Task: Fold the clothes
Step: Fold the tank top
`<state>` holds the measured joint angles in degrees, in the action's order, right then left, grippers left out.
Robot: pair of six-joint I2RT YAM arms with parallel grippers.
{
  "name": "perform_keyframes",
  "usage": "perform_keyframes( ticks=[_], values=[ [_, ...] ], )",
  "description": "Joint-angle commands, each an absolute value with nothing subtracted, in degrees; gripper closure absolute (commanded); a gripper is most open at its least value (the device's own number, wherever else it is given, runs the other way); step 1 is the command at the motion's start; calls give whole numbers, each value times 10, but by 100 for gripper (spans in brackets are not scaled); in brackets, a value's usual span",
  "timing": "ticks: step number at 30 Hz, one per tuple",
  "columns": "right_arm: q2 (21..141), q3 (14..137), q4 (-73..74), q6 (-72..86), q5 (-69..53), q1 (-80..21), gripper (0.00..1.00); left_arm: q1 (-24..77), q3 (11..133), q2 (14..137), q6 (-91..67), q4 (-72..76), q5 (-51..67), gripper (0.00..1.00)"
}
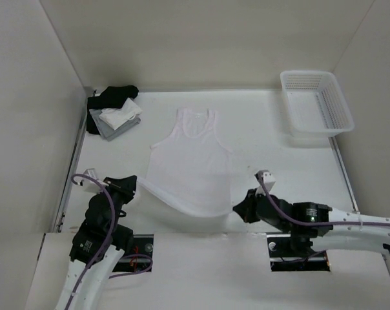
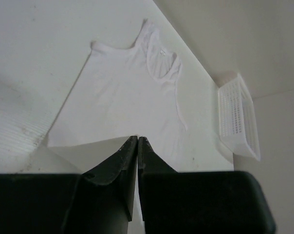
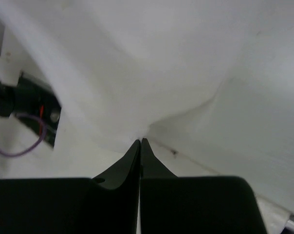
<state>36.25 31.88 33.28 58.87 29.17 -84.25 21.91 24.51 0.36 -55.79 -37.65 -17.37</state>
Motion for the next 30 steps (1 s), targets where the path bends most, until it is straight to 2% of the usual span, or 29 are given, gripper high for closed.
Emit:
perform_keyframes(
  ticks=[1,5,6,10,14,18,19,20,22,23,25,27,29,30],
  values=[
    [402,350,249,474,280,-708,99,191,247,51,-529,-283,-198,96],
    [508,382,103,342,145,-475,100,156,221,251,-523,-23,-217,96],
    [549,401,62,322,115,-418,100,151,235,344,-523,66,-214,97],
    [694,488,-23,294,52,-286,100,144,349,623,-505,237,-209,96],
    [853,625,-46,292,-7,-204,100,132,532,858,-497,267,-203,96],
    [1017,781,-32,300,-43,-160,100,116,694,1010,-490,220,-207,96],
    [1060,827,-21,304,-46,-153,98,111,726,1040,-490,207,-208,94],
    [1101,867,-12,309,-42,-147,93,107,758,1071,-488,196,-204,88],
    [1161,928,-4,324,-40,-140,73,99,806,1117,-480,176,-183,70],
    [1171,936,-4,332,-40,-140,62,94,810,1122,-478,171,-171,66],
    [1151,905,-18,336,-45,-142,47,88,765,1087,-478,181,-164,63],
    [1097,830,-53,334,-42,-143,41,90,678,1018,-476,213,-170,64],
    [1036,741,-84,343,-40,-152,41,98,566,936,-474,253,-178,66],
    [1005,695,-101,351,-38,-159,44,106,507,898,-479,271,-186,66]
  ],
)
